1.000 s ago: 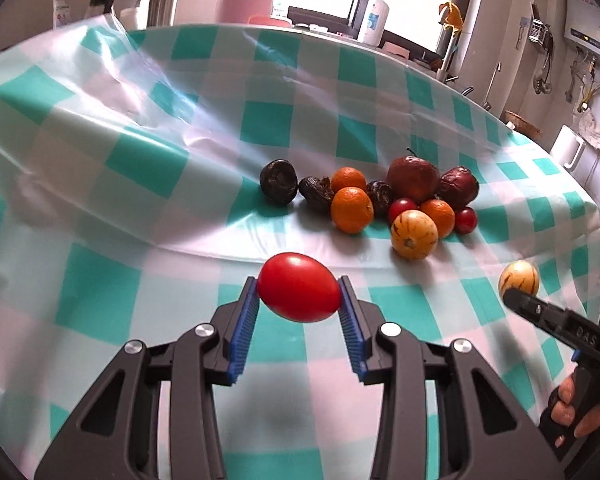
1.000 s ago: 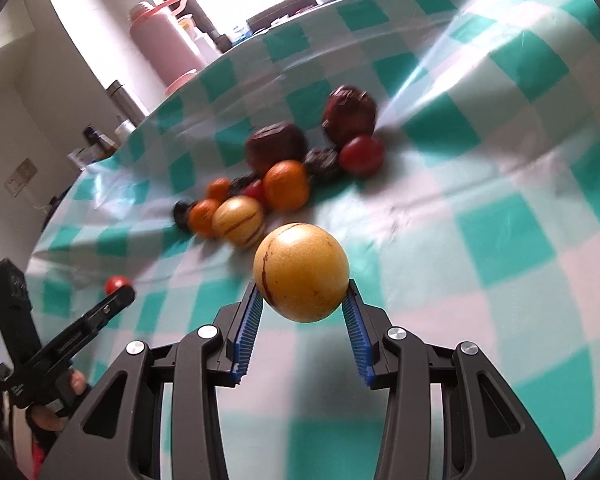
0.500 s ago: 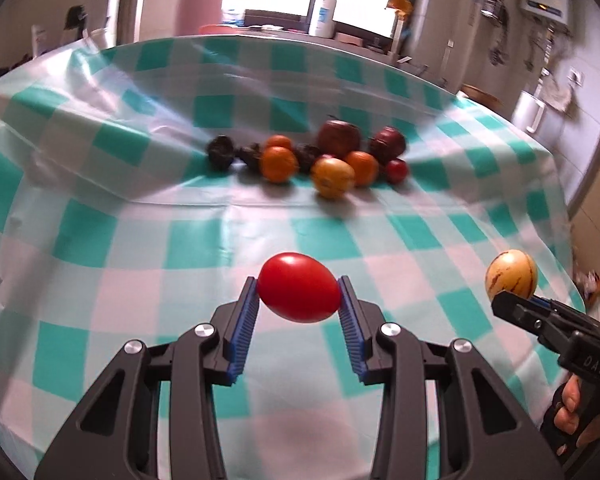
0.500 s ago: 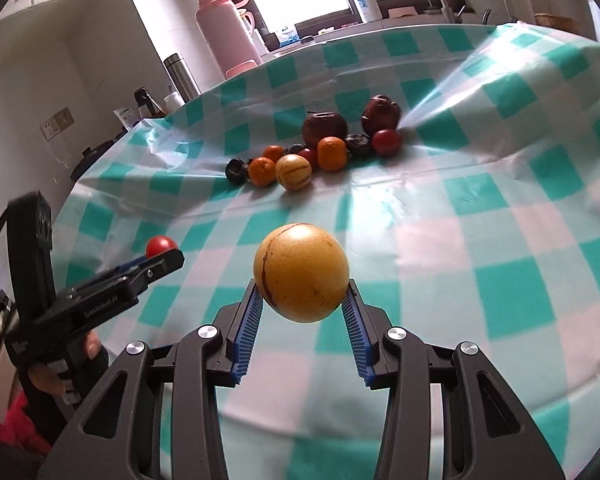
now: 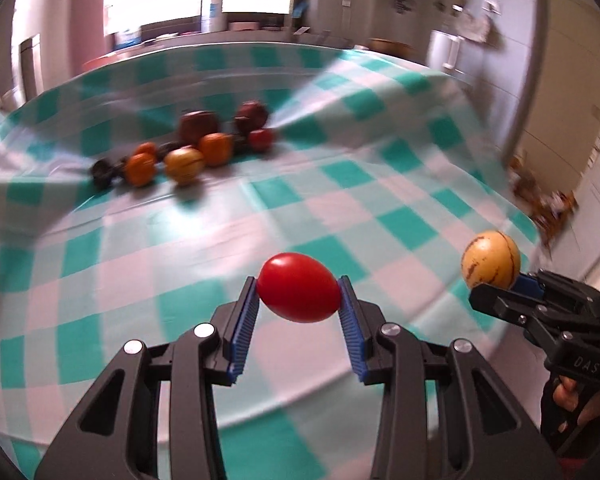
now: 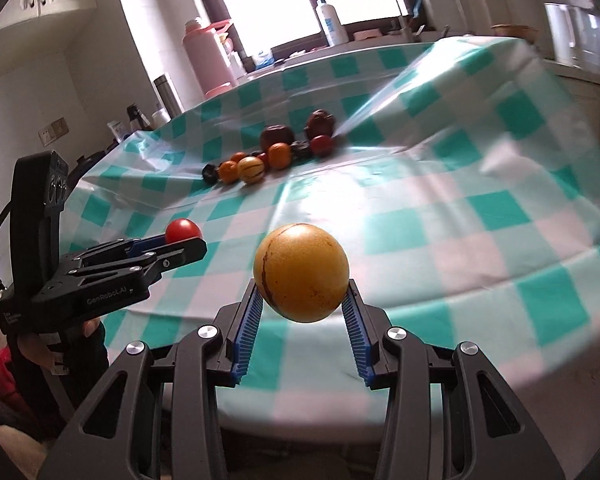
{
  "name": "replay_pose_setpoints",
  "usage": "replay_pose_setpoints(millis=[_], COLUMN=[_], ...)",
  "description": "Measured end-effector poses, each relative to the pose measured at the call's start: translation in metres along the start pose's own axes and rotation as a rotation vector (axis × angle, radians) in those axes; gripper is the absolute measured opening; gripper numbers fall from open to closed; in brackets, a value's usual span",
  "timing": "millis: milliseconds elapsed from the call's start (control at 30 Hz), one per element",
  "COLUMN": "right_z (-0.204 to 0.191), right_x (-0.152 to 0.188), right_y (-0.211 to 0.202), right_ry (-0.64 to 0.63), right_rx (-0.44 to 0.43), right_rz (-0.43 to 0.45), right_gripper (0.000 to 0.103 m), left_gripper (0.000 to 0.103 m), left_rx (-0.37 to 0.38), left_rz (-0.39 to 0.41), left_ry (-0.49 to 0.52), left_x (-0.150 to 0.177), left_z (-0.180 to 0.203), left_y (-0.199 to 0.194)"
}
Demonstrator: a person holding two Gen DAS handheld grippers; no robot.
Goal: Organize fruits
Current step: 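Carry the pepino and tomato to the white box and open both tools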
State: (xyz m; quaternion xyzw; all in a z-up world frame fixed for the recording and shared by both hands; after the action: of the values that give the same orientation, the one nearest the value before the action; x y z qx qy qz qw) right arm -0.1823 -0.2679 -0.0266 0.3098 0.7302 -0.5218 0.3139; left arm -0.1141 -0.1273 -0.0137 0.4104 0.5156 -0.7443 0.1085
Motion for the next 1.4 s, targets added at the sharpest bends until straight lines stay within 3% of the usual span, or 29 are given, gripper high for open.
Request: replay_pose_setpoints(millis=[467, 667, 800, 933, 1133, 1233, 1400], right_z=[0.102, 0.157, 0.187, 0.21, 0.229, 0.234, 0.238], right_x=[0.061, 0.117, 0.16, 0.199, 0.237, 0.244, 0.254], right_y=[-0.089, -0.112, -0.103, -0.082, -0.055, -0.05, -0.045], right_ry=[0.168, 0.256, 0.313, 0.365, 0.344, 0.325, 0.342], right_rx=[0.186, 0.334, 0.417, 0.466, 0.52, 0.539, 0.54], right_rz=[0.049, -0.035, -0.163, -0.311, -0.486, -0.529, -0.542], right_gripper=[0.042, 0.042, 0.042, 0.042, 0.041, 0.035, 0.035], left_gripper=[0.04, 0.04, 0.04, 0.04, 0.04, 0.04, 0.041], left_rx=[0.167, 0.299, 0.353, 0.359, 0.32, 0.263, 0.245], left_rz=[-0.103, -0.176, -0.245, -0.39, -0.599, -0.625, -0.638], left_ry=[0.331, 0.452, 0.567, 0.657, 0.691, 0.739, 0.754], left_x=[0.035, 0.063, 0.1, 0.147, 0.202, 0.22, 0.23], left_z=[0.154, 0.224, 0.268, 0.292, 0.296, 0.293, 0.291], left_y=[0.016, 0.02, 0.033, 0.069, 0.131, 0.153, 0.159])
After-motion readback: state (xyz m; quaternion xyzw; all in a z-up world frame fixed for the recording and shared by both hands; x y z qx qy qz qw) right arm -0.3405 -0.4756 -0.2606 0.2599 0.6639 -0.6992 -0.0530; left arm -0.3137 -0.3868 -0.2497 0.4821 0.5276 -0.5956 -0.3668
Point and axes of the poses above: each gripper's, at about its wrist camera, not at the fingertips, and y roughly the way its jaws point, z to its right, x to its underside, the point moved 9 cm from there along y, roughly the way its jaws point, and after that the axes turned 5 degrees about -y, right-handed, at the moved point
